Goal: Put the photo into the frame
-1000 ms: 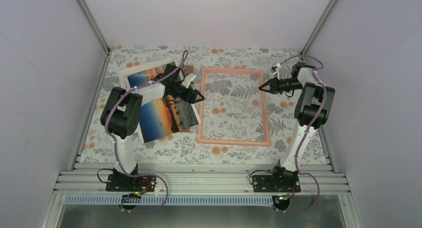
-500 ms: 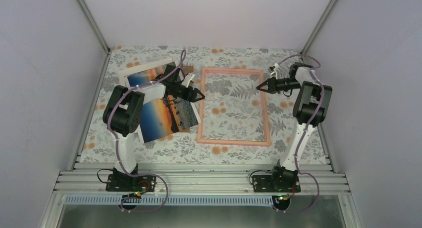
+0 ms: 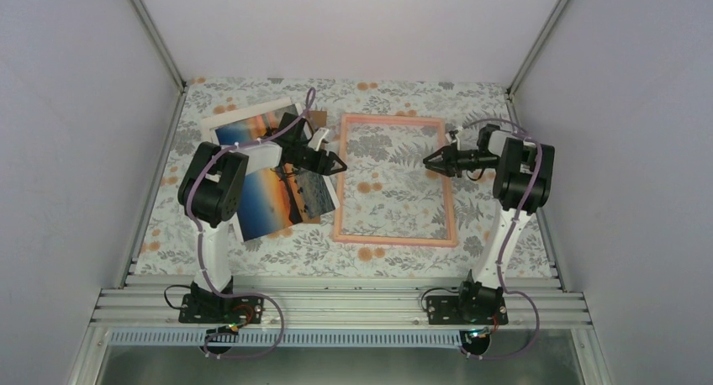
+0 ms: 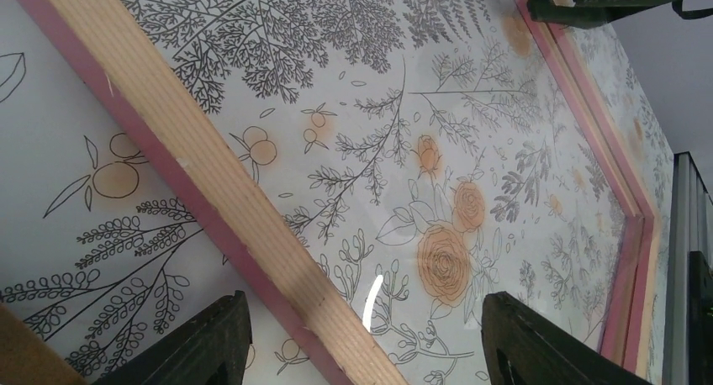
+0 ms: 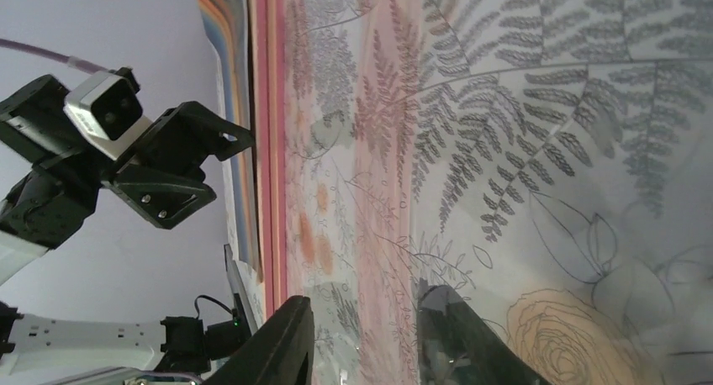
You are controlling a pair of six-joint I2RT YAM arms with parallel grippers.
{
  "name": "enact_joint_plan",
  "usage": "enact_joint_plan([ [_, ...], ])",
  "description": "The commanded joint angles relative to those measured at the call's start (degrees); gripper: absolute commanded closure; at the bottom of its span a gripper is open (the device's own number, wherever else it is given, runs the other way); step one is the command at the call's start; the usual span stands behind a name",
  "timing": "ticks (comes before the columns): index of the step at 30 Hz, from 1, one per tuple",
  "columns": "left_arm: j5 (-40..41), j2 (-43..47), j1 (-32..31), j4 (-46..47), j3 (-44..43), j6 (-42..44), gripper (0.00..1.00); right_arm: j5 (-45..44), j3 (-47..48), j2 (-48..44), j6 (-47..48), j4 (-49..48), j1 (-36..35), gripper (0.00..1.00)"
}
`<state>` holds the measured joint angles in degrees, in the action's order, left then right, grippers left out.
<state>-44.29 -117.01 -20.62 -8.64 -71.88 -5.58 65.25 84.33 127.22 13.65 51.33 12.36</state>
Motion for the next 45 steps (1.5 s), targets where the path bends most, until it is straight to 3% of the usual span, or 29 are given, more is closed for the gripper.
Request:
enact_joint_plan([
  [1, -1.23, -0.54, 0.32, 1.27, 0.50, -0.80, 0.31, -2.25, -1.76, -3.53, -5.11, -5.44, -1.04, 0.71],
  [6, -0.20, -0.52, 0.24, 1.09, 0.37, -0.71, 0.31, -11.03, -1.43, -3.41, -6.46, -4.93, -2.84, 0.78],
  [9, 0.35, -0.58, 0.27, 1.04, 0.50, -0.66, 0.31, -17.95, -1.67, -3.51, -8.50, -5.63, -4.27, 0.78],
  [19, 2.88, 0.60, 0.35, 0.69, 1.19, 0.05, 0.31, -29.49, -3.41, -1.14, -10.84, -8.11, -4.48, 0.80],
  [21, 2.90, 0.49, 0.32, 0.81, 1.30, -0.02, 0.31, -25.34, -3.00, -0.78, -9.79, -7.03, -4.55, 0.83],
  [24, 2.52, 0.30, 0.34, 0.82, 1.20, -0.13, 0.31, -15.74, -0.84, -1.00, -7.43, -4.40, -4.61, 0.96],
  [28, 1.49, 0.47, 0.32, 1.47, 1.51, -0.19, 0.31, -1.65, 3.75, -1.79, -1.53, 1.61, -4.55, 0.96],
  [30, 1.21, 0.41, 0.32, 1.69, 1.54, -0.43, 0.31, 2.08, 4.41, -2.37, -0.25, 2.80, -4.69, 0.88],
  [32, 0.88, 0.30, 0.32, 1.86, 1.45, -0.48, 0.31, 3.85, 3.80, -2.73, 0.22, 2.87, -4.84, 0.71],
  [34, 0.31, 0.29, 0.33, 2.25, 1.51, -0.64, 0.31, 4.78, 3.14, -1.78, 0.38, 3.44, -4.98, 0.67],
  [35, 0.15, 0.29, 0.32, 2.40, 1.54, -0.74, 0.31, 6.16, 3.00, -0.94, 1.00, 4.28, -5.11, 0.70],
  [38, -0.15, 0.76, 0.31, 2.33, 1.62, -0.53, 0.31, 7.23, 4.26, 0.06, 2.07, 5.84, -5.09, 0.95],
  [45, 0.25, 5.13, 2.20, 2.11, 1.39, 0.39, 0.31, 13.44, 5.45, -4.05, 8.17, 10.93, -4.43, 0.96],
])
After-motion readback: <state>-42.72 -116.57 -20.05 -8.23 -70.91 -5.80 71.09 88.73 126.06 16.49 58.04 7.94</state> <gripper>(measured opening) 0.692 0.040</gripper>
